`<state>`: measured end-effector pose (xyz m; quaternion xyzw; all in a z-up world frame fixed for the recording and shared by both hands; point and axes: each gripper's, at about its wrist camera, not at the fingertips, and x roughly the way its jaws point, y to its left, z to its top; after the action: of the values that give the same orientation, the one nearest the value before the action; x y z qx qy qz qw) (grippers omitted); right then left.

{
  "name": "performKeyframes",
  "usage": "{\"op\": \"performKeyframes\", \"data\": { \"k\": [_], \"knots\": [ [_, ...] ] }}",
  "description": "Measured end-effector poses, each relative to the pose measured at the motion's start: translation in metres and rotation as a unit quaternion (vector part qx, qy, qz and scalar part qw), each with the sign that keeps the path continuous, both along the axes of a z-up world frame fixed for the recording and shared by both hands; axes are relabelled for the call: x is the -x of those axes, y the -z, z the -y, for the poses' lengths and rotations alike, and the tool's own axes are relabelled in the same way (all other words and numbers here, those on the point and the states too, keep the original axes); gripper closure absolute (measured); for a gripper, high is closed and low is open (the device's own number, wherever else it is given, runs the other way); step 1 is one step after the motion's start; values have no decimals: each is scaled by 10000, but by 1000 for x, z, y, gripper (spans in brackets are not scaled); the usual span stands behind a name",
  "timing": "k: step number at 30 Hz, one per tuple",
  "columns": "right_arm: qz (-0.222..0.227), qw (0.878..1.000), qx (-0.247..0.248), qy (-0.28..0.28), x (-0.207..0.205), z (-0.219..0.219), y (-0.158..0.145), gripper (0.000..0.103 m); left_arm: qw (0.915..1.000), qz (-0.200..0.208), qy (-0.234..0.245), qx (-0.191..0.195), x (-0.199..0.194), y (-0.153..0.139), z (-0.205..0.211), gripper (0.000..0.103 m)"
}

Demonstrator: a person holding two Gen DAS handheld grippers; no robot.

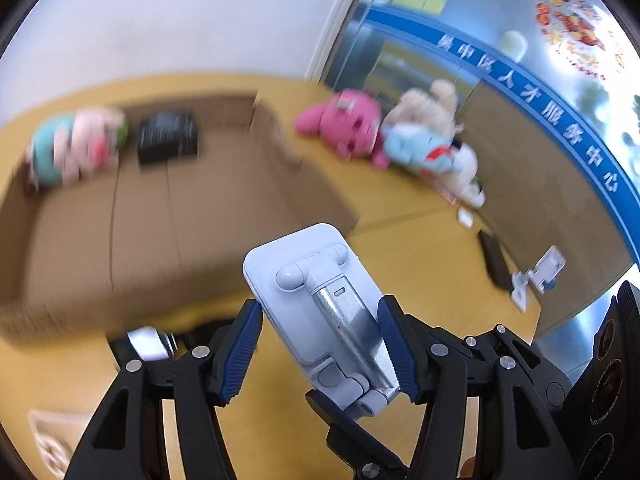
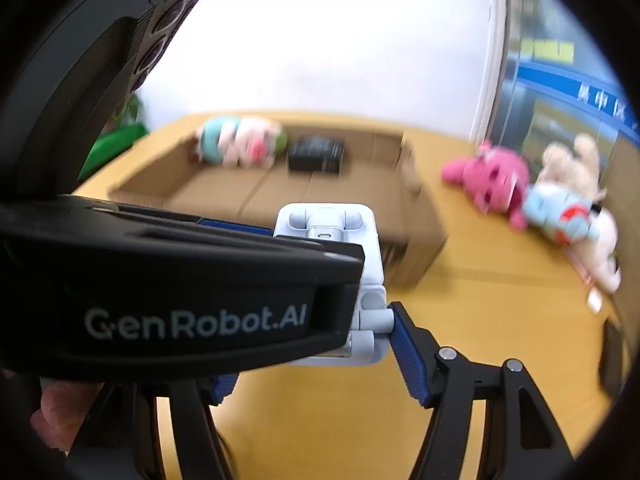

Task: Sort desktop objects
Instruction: 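Lift the phone stand and carry it over the cardboard box, then lower the phone stand into the box and open the left tool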

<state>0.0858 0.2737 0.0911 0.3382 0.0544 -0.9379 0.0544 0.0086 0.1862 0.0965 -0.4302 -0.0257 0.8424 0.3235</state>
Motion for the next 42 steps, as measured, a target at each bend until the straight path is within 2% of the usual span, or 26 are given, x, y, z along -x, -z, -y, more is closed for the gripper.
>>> {"op": "performKeyframes", "data": {
  "k": [6, 12, 17, 21, 24, 26, 31, 34, 37, 42],
  "knots": [
    [-768, 9970, -114, 9, 38, 2, -73, 38, 9972, -735, 54, -85, 42, -86, -4, 45],
    [-1394, 9902, -71, -50, 83, 3, -143, 38, 9898, -1421, -10, -81, 90, -166, -5, 45],
    [-1573, 9875, -68, -102, 134, -5, -175, 38, 9879, -1551, 2, -74, 145, -202, -7, 45],
    [-1476, 9890, 38, -118, 178, -19, -179, 38, 9888, -1490, -8, 31, 193, -208, -18, 45],
    [-1243, 9921, 129, -88, 217, -30, -164, 38, 9919, -1268, 15, 120, 235, -191, -29, 45],
    [-1002, 9948, 193, -49, 242, -33, -147, 38, 9946, -1024, 44, 174, 264, -169, -36, 45],
    [-194, 9993, 315, 60, 303, -46, -83, 38, 9995, -50, 112, 283, 333, -82, -52, 46],
    [472, 9974, 537, 117, 336, -58, -32, 38, 9972, 628, 116, 399, 362, -22, -61, 46],
    [1015, 9923, 688, 178, 358, -68, 12, 38, 9923, 1115, 131, 523, 377, 26, -71, 47],
    [1672, 9818, 848, 304, 379, -86, 57, 38, 9855, 1533, 207, 704, 389, 68, -86, 47]
  ]
}}
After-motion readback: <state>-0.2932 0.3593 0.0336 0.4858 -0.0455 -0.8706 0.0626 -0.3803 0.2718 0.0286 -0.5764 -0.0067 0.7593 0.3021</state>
